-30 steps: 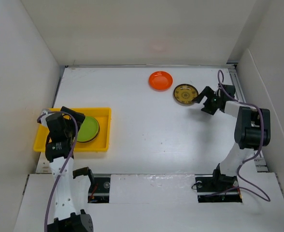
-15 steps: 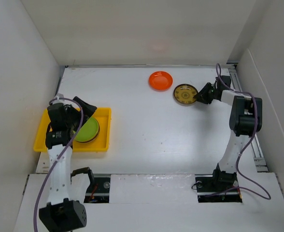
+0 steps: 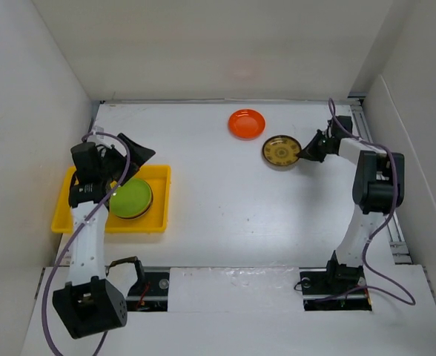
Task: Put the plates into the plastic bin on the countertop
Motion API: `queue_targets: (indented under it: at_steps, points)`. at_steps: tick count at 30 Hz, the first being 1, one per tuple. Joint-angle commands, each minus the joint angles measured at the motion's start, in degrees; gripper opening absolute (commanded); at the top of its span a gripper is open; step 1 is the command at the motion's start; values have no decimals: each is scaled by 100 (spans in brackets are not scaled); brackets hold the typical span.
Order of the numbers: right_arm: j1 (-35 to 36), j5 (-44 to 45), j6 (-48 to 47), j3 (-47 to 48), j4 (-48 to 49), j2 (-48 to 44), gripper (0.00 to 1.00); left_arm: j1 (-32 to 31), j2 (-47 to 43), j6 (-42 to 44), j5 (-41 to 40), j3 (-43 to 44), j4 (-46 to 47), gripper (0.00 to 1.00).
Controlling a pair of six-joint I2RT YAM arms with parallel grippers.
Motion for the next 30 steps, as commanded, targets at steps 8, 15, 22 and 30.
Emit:
queue_targets:
  at_steps: [8, 15, 22, 30]
  points:
    - [1288, 690, -244, -1402, 147, -3098, 0, -3459, 1688, -251, -1749, 1725, 568, 100]
    - [1623, -1288, -306, -1684, 912, -3364, 0, -4149, 2359, -656, -1249, 1226, 2447, 98]
    - [1826, -1684, -385, -1684, 965, -3786, 0, -4149, 2693, -604, -1248, 1111, 2617, 74]
    - [2423, -1720, -323, -1526, 1053, -3680, 12, -4149, 2693, -657, -1414, 1162, 2461, 0]
